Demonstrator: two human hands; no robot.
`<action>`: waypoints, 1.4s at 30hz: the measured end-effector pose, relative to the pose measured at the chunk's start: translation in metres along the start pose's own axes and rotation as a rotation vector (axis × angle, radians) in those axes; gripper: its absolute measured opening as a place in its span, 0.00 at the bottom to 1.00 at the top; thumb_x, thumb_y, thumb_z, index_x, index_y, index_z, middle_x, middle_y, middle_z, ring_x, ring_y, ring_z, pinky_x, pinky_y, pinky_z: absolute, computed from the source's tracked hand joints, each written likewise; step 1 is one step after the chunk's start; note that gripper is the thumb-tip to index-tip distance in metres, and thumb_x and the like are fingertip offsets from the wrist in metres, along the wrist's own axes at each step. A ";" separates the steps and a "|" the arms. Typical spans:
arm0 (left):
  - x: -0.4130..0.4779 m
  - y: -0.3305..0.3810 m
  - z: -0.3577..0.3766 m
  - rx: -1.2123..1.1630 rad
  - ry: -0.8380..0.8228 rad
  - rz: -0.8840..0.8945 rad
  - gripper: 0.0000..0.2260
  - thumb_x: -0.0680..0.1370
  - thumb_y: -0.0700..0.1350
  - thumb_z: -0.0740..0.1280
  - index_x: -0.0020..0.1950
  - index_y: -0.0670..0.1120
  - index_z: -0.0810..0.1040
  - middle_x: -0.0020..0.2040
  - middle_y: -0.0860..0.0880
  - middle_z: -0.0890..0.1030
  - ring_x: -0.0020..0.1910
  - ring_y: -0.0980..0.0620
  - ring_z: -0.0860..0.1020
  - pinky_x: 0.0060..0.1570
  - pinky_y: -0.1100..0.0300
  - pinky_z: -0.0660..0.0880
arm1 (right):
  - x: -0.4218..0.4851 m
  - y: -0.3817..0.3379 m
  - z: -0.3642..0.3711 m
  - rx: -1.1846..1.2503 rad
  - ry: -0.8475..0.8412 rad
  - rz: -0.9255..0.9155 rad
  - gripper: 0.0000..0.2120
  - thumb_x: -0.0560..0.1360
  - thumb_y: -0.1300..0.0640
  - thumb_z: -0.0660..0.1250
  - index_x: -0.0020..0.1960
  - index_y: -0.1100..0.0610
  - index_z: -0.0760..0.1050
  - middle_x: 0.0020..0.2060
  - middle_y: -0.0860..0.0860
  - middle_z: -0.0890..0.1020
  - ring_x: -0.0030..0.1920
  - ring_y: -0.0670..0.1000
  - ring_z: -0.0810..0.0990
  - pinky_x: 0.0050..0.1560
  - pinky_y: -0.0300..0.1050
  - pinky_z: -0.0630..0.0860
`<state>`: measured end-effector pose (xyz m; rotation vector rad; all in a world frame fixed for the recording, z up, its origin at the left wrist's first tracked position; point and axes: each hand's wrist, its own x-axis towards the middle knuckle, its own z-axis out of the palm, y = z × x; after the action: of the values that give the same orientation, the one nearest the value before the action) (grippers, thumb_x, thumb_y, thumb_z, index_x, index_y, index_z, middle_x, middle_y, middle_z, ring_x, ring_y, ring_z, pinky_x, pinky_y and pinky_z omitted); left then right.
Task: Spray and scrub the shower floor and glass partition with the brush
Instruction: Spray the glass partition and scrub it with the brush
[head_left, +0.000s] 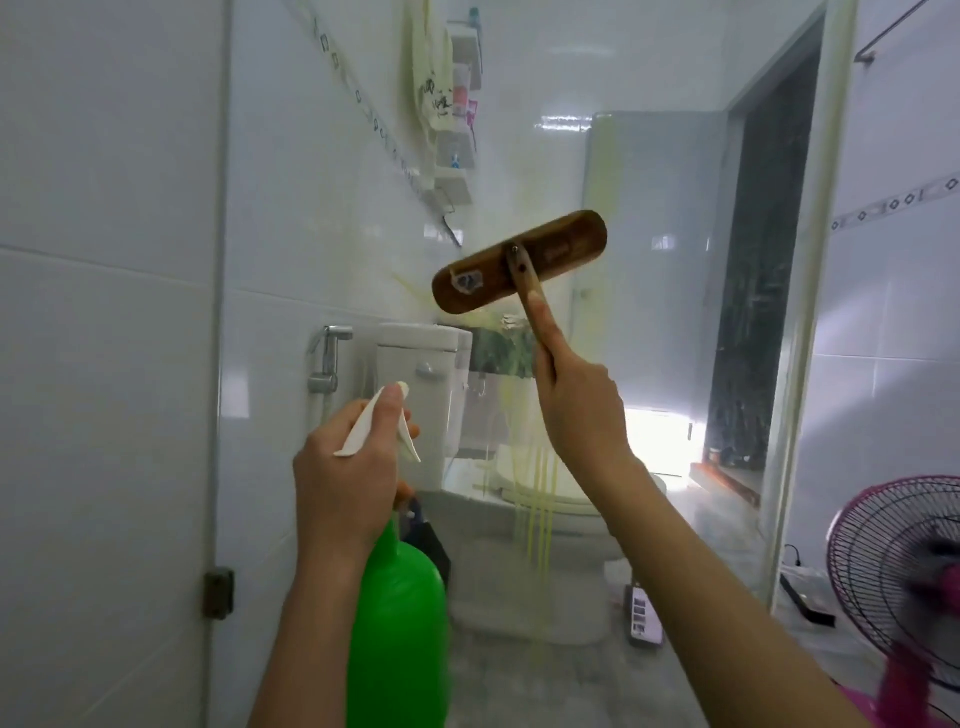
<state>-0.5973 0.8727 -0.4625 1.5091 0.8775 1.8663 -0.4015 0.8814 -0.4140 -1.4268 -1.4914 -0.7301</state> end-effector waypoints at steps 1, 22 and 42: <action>0.001 0.000 -0.002 0.004 0.005 0.004 0.18 0.82 0.55 0.61 0.44 0.45 0.83 0.34 0.50 0.80 0.31 0.53 0.76 0.24 0.72 0.71 | -0.005 0.000 0.002 0.008 0.000 0.017 0.25 0.82 0.49 0.50 0.75 0.38 0.44 0.32 0.53 0.75 0.26 0.48 0.74 0.29 0.40 0.78; 0.015 -0.010 -0.045 -0.065 0.097 0.006 0.17 0.83 0.53 0.61 0.48 0.44 0.84 0.42 0.50 0.85 0.22 0.58 0.75 0.23 0.71 0.71 | -0.013 -0.029 0.051 -0.125 -0.057 -0.192 0.30 0.83 0.52 0.53 0.76 0.39 0.39 0.26 0.46 0.67 0.23 0.42 0.69 0.23 0.34 0.70; 0.021 -0.027 -0.053 -0.038 0.107 0.019 0.17 0.83 0.51 0.61 0.45 0.41 0.84 0.38 0.46 0.84 0.24 0.58 0.76 0.23 0.72 0.70 | -0.050 -0.008 0.036 -0.105 -0.155 -0.154 0.32 0.81 0.52 0.55 0.76 0.37 0.38 0.26 0.50 0.71 0.22 0.46 0.71 0.25 0.41 0.77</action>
<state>-0.6525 0.8983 -0.4784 1.4098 0.8736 1.9823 -0.4210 0.8906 -0.4720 -1.4868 -1.7193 -0.8170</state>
